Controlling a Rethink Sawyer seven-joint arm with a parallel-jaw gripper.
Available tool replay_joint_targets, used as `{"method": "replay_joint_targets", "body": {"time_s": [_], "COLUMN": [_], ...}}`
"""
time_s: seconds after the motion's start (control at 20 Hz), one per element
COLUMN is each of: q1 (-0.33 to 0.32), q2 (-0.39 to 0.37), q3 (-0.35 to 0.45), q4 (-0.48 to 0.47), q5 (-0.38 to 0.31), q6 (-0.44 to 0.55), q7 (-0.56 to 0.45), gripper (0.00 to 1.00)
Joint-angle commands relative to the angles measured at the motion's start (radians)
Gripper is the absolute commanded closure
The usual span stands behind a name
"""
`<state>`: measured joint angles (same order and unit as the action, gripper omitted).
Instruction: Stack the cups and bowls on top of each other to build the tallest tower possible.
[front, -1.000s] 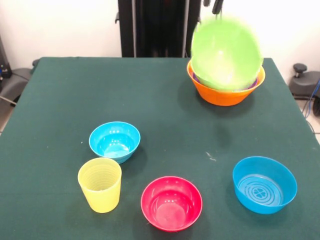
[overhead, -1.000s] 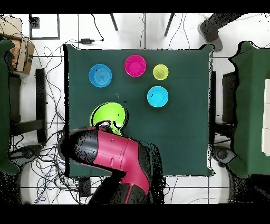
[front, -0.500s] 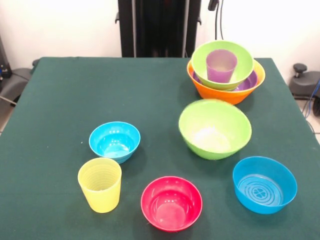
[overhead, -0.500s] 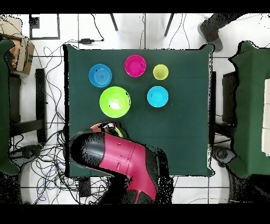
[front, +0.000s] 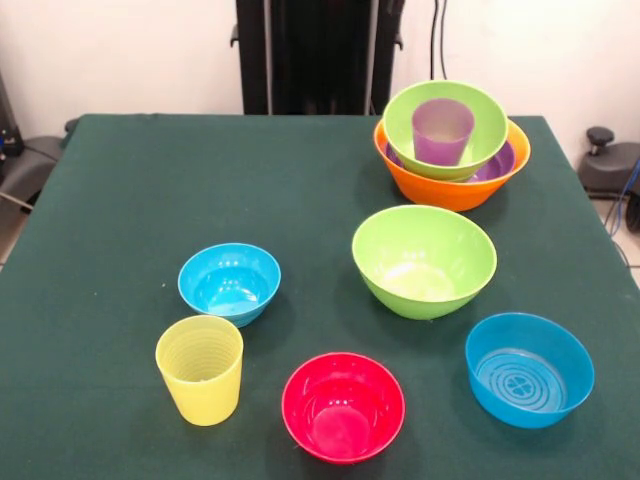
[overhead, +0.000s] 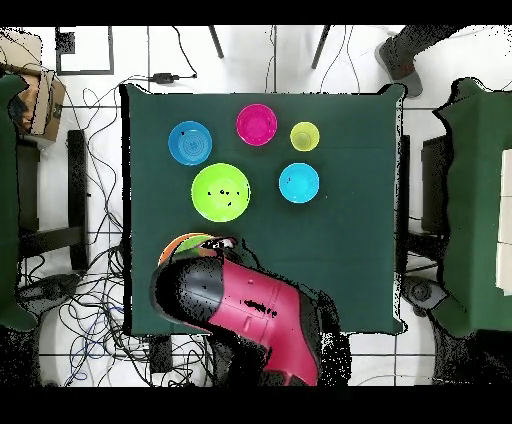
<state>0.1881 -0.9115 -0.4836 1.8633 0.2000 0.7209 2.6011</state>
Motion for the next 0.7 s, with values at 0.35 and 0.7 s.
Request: {"method": "replay_joint_targets", "body": {"time_s": [0.35, 0.7], "q1": [-0.249, -0.333], "q2": [0.113, 0.233], "q3": [0.206, 0.249], "q4": [0.105, -0.092], "q5": [-0.107, -0.145], "q6": [-0.272, -0.205], "q7": [-0.131, -0.121], "gripper": [0.00, 0.00]}}
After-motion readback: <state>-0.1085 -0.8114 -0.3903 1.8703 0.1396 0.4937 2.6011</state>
